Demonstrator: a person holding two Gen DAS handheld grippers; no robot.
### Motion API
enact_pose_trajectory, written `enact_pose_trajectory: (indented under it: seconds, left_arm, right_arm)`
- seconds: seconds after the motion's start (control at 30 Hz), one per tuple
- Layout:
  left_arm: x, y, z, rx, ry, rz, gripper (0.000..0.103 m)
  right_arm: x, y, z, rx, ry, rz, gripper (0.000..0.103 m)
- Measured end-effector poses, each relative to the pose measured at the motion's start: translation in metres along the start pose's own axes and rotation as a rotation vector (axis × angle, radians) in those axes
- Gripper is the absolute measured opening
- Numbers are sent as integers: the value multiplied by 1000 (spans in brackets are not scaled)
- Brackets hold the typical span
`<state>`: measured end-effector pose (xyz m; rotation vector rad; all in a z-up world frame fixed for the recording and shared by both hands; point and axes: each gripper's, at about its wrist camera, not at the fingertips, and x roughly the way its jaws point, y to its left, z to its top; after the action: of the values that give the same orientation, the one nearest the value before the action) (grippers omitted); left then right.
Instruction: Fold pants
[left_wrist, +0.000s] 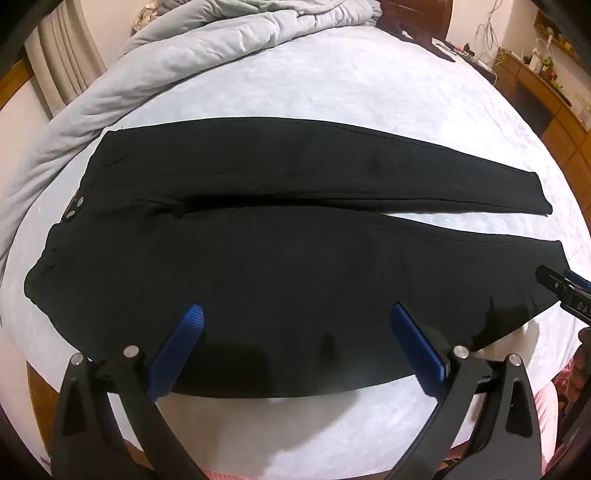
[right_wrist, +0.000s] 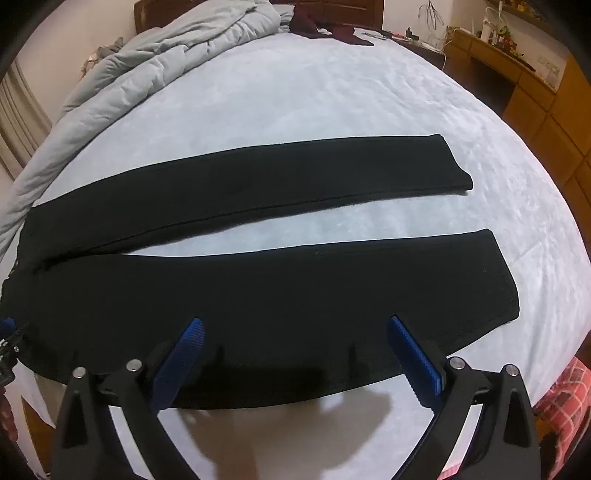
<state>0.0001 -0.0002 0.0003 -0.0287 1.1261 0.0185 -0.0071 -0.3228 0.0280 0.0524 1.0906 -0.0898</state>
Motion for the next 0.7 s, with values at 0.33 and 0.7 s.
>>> enact_pose_trajectory:
  seconds: [0.33,0.7]
  left_arm:
    - [1,-5,10,-11,3,-7,100]
    - [-5,-8,9,-2,-5,-4,100]
  right_arm:
    - [-2,1,2,-2,-8,-6,99]
    - [-2,3,5,-12,-9,-10,99]
